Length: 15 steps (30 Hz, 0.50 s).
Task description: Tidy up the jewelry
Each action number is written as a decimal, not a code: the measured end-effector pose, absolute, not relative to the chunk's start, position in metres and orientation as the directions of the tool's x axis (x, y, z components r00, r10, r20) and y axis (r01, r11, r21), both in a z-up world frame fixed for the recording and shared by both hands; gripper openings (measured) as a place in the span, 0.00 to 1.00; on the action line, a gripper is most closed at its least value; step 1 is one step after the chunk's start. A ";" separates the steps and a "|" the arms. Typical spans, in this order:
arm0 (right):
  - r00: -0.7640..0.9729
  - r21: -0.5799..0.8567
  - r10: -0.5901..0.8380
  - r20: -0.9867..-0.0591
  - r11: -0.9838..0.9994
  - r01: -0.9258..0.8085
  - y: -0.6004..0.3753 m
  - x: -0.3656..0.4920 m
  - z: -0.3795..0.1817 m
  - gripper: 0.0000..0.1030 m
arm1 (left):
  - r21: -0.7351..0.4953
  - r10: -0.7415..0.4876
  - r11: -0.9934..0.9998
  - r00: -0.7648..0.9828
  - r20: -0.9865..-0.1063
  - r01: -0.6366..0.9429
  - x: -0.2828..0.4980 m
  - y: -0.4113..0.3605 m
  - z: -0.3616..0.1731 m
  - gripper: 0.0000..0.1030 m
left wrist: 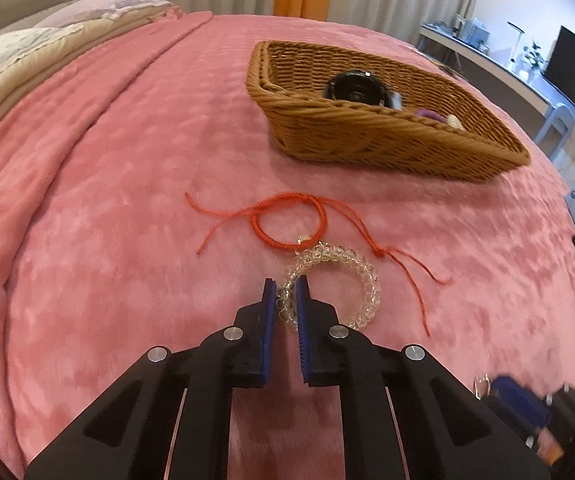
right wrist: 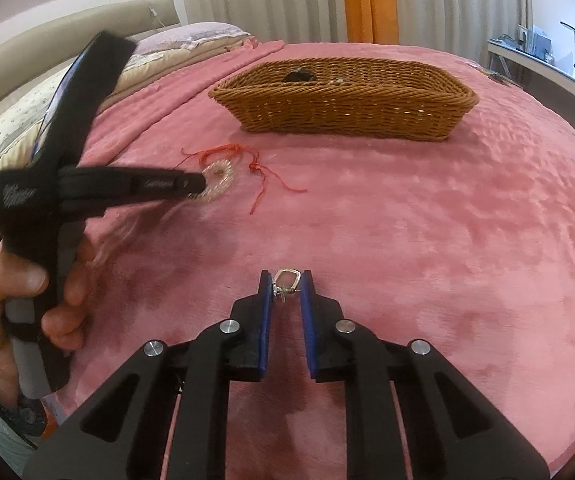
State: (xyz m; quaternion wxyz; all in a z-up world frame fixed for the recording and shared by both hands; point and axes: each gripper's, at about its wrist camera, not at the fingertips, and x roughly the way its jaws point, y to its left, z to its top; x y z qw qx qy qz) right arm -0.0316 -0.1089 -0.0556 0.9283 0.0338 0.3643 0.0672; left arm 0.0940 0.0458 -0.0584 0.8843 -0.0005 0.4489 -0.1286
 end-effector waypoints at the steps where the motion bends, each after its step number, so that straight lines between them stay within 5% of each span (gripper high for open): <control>1: 0.728 0.116 0.151 -0.669 0.988 -0.098 -0.111 -0.033 -0.054 0.12 | -0.118 -0.232 0.966 0.565 -0.792 0.231 0.089 0.047 -0.058 0.08; 15: 0.748 0.046 0.122 -0.653 0.992 -0.121 -0.141 -0.038 -0.051 0.12 | -0.161 -0.280 0.955 0.568 -0.774 0.251 0.025 0.043 -0.055 0.08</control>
